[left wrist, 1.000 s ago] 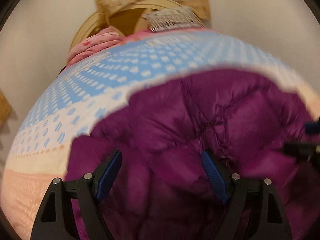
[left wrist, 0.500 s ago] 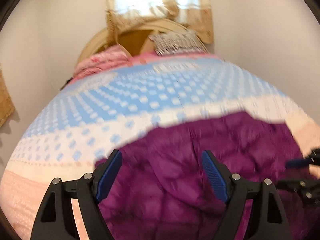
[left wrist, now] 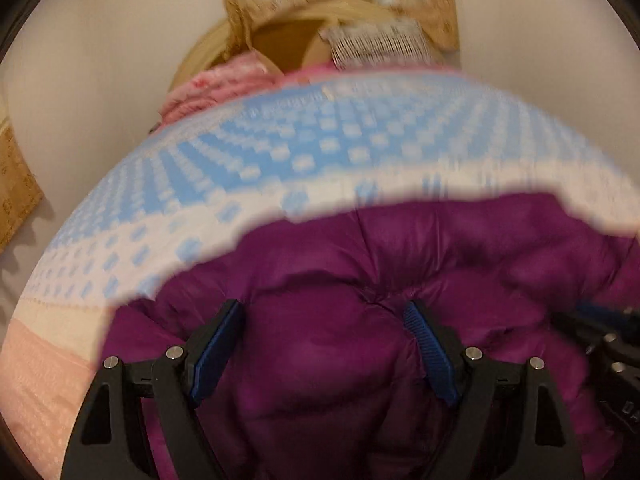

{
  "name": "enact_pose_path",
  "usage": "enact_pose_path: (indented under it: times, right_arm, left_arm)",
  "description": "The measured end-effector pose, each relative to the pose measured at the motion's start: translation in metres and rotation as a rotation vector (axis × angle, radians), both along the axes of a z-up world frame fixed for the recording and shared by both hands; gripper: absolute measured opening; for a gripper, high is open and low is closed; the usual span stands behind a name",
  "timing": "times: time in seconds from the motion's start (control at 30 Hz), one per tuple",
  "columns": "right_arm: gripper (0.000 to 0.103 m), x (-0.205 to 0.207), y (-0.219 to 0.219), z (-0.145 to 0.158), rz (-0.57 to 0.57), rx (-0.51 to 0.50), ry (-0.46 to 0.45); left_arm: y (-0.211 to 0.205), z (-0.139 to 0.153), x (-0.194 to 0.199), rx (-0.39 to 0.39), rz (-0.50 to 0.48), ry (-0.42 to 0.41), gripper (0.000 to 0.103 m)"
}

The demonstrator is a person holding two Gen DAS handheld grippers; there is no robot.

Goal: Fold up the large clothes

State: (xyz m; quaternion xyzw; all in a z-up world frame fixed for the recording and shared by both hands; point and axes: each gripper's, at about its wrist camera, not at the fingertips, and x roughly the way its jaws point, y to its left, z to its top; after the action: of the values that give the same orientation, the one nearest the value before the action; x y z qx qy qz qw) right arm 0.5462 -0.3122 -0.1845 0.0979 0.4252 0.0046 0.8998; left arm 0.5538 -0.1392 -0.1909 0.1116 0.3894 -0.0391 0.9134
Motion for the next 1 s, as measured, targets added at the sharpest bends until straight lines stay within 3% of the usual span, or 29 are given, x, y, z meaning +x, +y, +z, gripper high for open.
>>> enact_pose_path:
  times: [0.27, 0.67, 0.83, 0.9, 0.93, 1.0]
  right_arm:
    - [0.030, -0.009, 0.011, -0.009, 0.008, -0.083, -0.036]
    - [0.030, -0.003, 0.016, -0.011, 0.006, -0.117, -0.035]
    - [0.030, -0.001, 0.022, -0.007, 0.027, -0.167, -0.002]
    - [0.031, -0.002, 0.017, 0.002, 0.030, -0.124, 0.029]
    - [0.031, -0.011, 0.010, 0.014, 0.013, -0.058, 0.021]
    - [0.033, -0.029, 0.010, 0.034, 0.004, -0.028, -0.035]
  left_arm:
    - [0.003, -0.011, 0.010, -0.013, 0.031, 0.063, 0.097]
    - [0.006, -0.014, 0.014, -0.046, 0.044, 0.100, 0.101]
    - [0.020, 0.012, 0.006, -0.087, 0.059, 0.115, 0.101]
    - [0.032, 0.034, -0.015, -0.164, 0.045, 0.088, 0.101]
    - [0.036, 0.042, -0.028, -0.187, 0.026, 0.070, 0.101]
    - [0.040, 0.049, -0.046, -0.192, 0.005, 0.037, 0.101]
